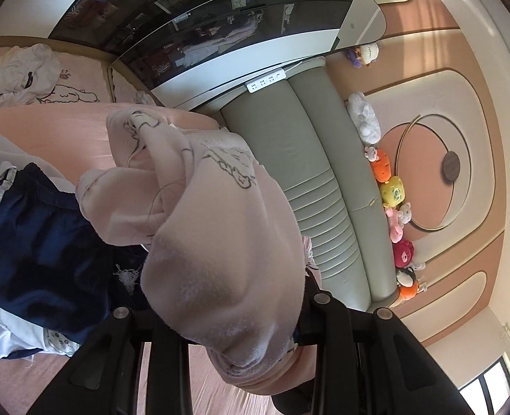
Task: Fold clothes
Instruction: 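Lift the folded shorts with both grippers and carry them to the clothes pile, then lower the folded shorts onto the light blue clothes and open both grippers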
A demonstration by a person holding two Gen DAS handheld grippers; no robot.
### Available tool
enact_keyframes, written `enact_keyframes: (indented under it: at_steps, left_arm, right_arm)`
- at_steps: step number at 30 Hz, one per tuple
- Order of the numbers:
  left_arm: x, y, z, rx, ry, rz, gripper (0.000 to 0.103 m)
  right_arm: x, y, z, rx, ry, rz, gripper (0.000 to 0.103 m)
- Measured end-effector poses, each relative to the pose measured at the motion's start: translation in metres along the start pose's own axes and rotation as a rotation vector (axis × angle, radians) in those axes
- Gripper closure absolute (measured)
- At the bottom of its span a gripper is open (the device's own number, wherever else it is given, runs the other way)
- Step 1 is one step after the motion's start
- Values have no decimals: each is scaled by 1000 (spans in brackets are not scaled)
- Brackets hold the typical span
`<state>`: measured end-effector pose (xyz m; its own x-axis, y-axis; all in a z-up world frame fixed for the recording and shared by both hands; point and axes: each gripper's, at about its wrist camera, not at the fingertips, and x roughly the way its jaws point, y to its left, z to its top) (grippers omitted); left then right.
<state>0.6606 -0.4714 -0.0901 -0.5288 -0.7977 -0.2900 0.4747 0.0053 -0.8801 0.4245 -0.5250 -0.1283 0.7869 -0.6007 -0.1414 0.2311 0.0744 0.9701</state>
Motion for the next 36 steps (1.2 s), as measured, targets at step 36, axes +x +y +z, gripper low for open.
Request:
enact_keyframes:
  at_steps: [36]
  left_arm:
    - [-23,112,14,-53,51,230,76]
  right_arm:
    - [87,-77,-40,-17,244,-222,83]
